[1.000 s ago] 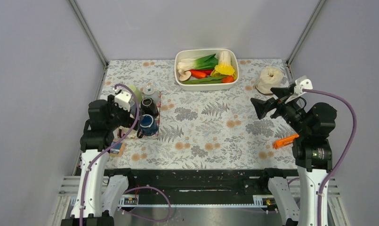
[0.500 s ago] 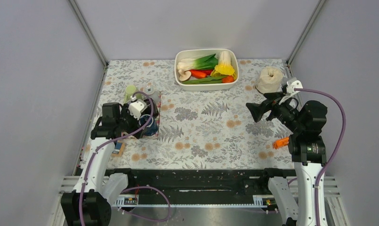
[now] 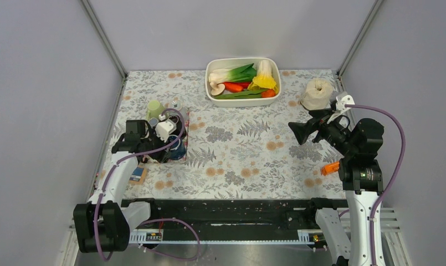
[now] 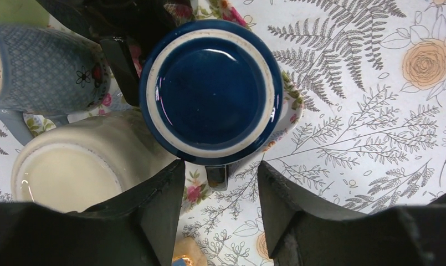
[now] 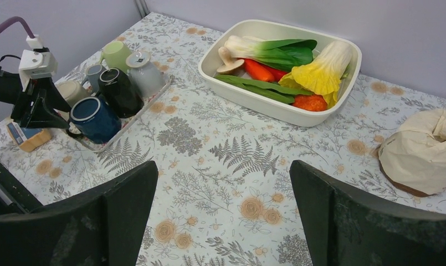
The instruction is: Turn the mug right side up
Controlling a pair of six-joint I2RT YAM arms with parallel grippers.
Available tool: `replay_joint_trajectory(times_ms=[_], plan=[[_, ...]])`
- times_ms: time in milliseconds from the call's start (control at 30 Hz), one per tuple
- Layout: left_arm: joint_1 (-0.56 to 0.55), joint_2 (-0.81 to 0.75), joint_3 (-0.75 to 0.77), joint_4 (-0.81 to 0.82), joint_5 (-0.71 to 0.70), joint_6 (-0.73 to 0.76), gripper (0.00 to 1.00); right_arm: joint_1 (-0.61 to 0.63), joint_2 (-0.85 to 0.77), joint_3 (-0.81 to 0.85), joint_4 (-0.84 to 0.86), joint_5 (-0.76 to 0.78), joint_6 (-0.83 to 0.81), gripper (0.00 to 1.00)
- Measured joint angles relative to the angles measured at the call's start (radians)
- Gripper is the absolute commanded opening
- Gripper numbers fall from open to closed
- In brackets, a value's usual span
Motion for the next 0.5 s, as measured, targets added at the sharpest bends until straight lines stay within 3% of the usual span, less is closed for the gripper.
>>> replay_joint_trajectory(times_ms=[133, 500], plan=[[0.000, 0.020, -0.004, 0.017, -0.015, 0.006, 0.44, 0.000, 0.000, -0.002, 0.008, -0.002, 0.000, 0.99], [0.000, 0.072, -0.035, 0.058, -0.035, 0.019, 0.41, 0.000, 0.000, -0.005, 0.013, -0.003, 0.000, 0.99]])
